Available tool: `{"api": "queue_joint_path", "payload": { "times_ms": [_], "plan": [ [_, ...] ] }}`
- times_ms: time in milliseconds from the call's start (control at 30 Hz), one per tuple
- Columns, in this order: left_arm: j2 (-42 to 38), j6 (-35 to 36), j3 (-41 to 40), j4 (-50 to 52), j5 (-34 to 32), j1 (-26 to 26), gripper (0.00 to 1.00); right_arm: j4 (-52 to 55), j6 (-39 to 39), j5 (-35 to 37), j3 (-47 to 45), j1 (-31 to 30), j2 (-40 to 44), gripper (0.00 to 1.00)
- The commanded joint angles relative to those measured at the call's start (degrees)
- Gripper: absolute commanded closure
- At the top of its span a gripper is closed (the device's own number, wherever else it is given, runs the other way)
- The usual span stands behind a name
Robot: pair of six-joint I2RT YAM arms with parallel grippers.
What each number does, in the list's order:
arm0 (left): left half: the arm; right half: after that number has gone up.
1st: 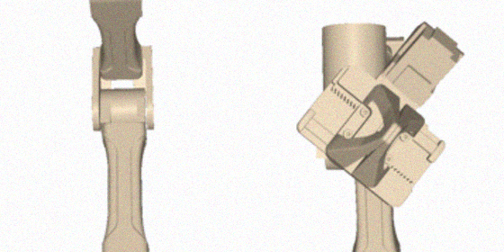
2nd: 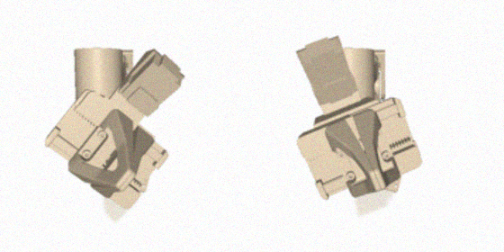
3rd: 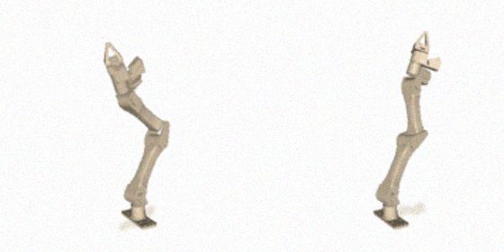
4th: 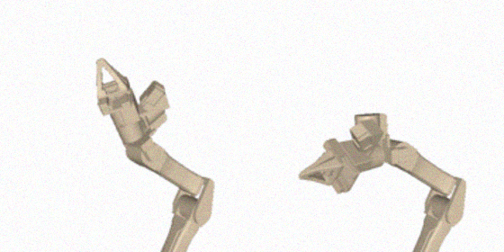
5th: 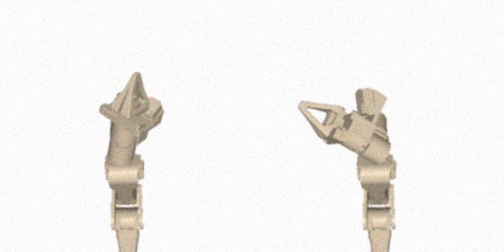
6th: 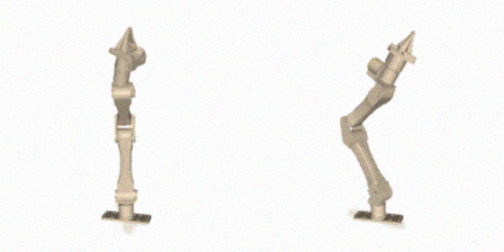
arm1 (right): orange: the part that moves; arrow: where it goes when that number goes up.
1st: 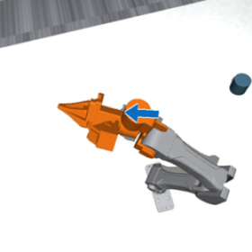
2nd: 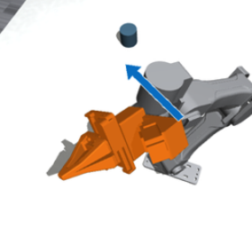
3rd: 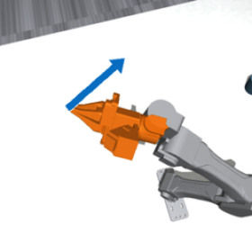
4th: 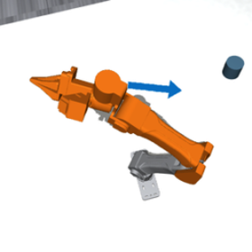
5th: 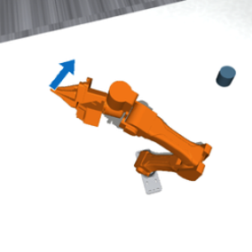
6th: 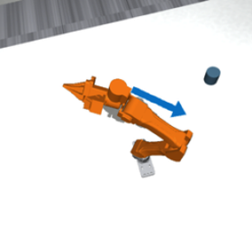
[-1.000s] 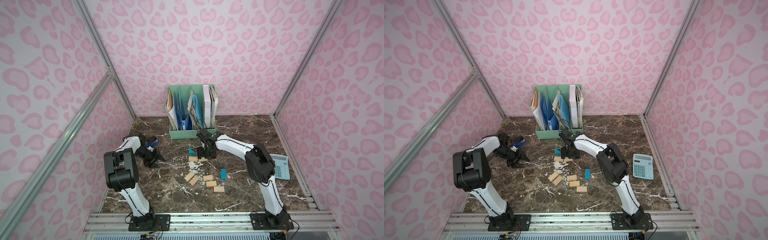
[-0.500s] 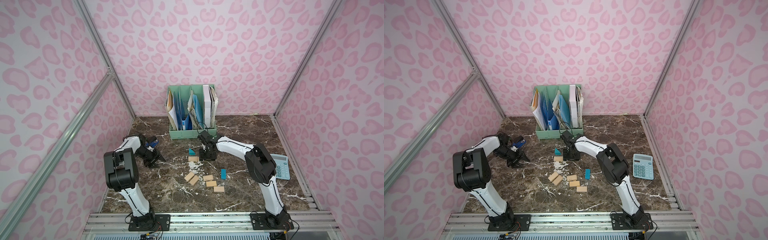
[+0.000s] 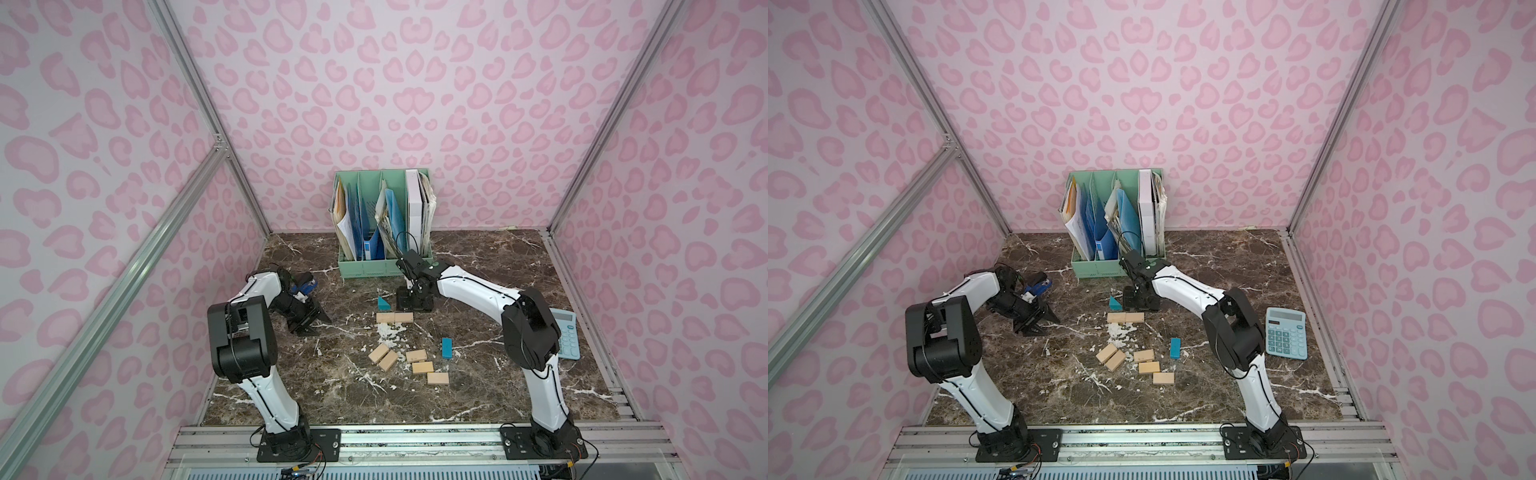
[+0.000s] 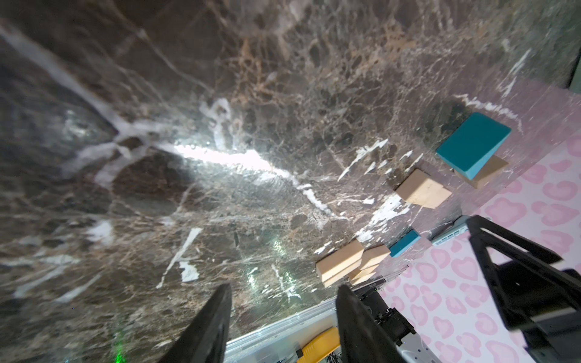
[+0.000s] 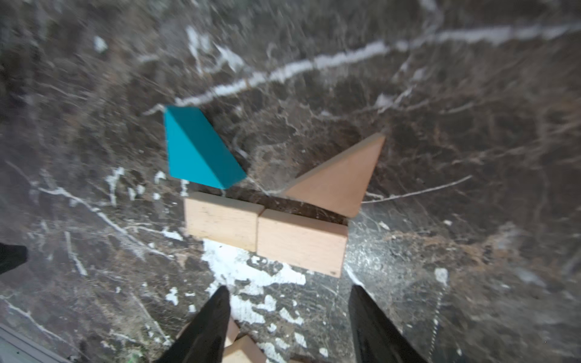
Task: Assemble a carrot with building blocks
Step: Assemble the building block at the center of the board.
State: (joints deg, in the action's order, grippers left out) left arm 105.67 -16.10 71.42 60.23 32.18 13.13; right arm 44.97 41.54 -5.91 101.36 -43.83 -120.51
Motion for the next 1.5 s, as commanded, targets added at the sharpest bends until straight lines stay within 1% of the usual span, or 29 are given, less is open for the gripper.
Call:
{"api": "queue_joint_path", "payload": {
  "times_ms": [0, 133, 300, 500, 667, 867, 1167, 1467],
  "plan": [
    [0.1, 0.7, 1.2, 0.9, 1.5, 0.1, 0.45, 4.9, -2.2, 3.4, 2.8, 1.4, -0.4, 0.33],
    [0.7, 0.4, 2.3, 1.0, 3.3, 0.1, 0.45, 3.8, -3.2, 2.7, 3.5, 3.5, -2.6, 0.33],
    [0.1, 0.4, 2.8, 1.2, 4.1, -0.2, 0.46, 3.1, -3.6, 1.6, 7.5, 5.3, -6.3, 0.34],
    [-0.3, 0.5, 1.9, 1.3, 4.3, -0.3, 0.46, 4.2, -3.6, 0.7, 13.3, 6.0, -11.9, 0.39],
    [-0.6, 0.7, 1.1, 1.0, 4.1, -0.3, 0.46, 4.4, -3.7, 0.9, 14.9, 6.0, -14.2, 0.42],
    [-0.5, 0.7, 0.5, 0.6, 4.0, -0.3, 0.46, 5.5, -3.9, 1.1, 16.6, 6.0, -15.6, 0.43],
    [-0.2, 0.6, 0.4, 0.5, 3.9, -0.3, 0.46, 5.4, -3.7, 0.8, 15.6, 4.1, -15.9, 0.49],
    [0.0, 0.9, 0.1, 0.5, 3.8, -0.3, 0.46, 6.2, -3.6, 1.7, 14.7, 2.3, -15.5, 0.51]
  ]
}}
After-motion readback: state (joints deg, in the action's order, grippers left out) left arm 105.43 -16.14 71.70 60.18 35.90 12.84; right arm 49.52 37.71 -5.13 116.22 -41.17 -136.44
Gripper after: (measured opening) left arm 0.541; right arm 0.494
